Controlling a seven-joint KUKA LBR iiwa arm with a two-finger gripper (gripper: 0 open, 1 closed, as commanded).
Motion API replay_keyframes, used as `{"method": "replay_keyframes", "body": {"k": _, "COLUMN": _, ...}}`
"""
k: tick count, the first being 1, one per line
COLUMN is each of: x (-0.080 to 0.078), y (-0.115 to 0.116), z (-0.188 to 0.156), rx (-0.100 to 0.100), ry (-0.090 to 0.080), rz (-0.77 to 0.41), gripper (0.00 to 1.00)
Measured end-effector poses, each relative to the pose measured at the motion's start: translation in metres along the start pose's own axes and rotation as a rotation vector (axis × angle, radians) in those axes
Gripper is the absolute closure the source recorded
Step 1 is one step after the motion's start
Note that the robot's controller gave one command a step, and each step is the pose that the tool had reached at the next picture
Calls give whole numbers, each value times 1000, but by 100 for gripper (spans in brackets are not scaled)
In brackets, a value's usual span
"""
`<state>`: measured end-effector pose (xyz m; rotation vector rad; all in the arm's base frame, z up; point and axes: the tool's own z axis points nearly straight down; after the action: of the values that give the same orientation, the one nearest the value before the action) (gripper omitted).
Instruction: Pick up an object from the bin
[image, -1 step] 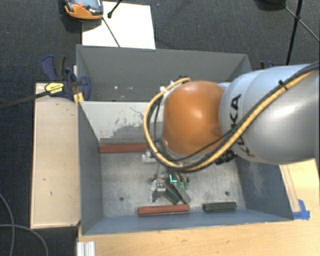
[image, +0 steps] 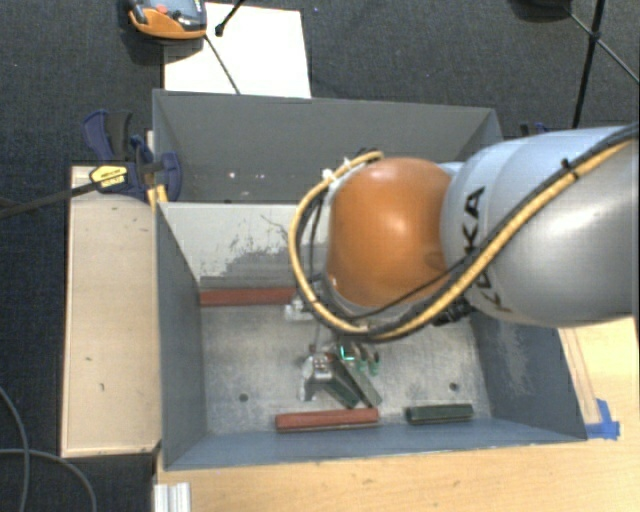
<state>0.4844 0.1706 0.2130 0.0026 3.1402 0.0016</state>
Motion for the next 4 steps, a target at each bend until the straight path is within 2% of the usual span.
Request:
{"method": "replay_keyframes", "body": {"k": 1, "x": -26, "y": -43, "z": 42, "rx": -3, "ry": -7, "rz": -66, "gripper": 0}}
{"method": "replay_keyframes", "body": {"k": 2, "x": -28, "y": -79, "z": 74, "rx": 4, "ry": 5, "rz": -66, "gripper": 0}}
{"method": "replay_keyframes", "body": {"k": 3, "x": -100, "y": -98, "z": 137, "rx": -1, "ry": -14, "rz": -211, "gripper": 100}}
{"method": "replay_keyframes", "body": {"k": 4, "x": -100, "y": -98, "z": 137, "rx": -1, "ry": -14, "rz": -209, "gripper": 100}}
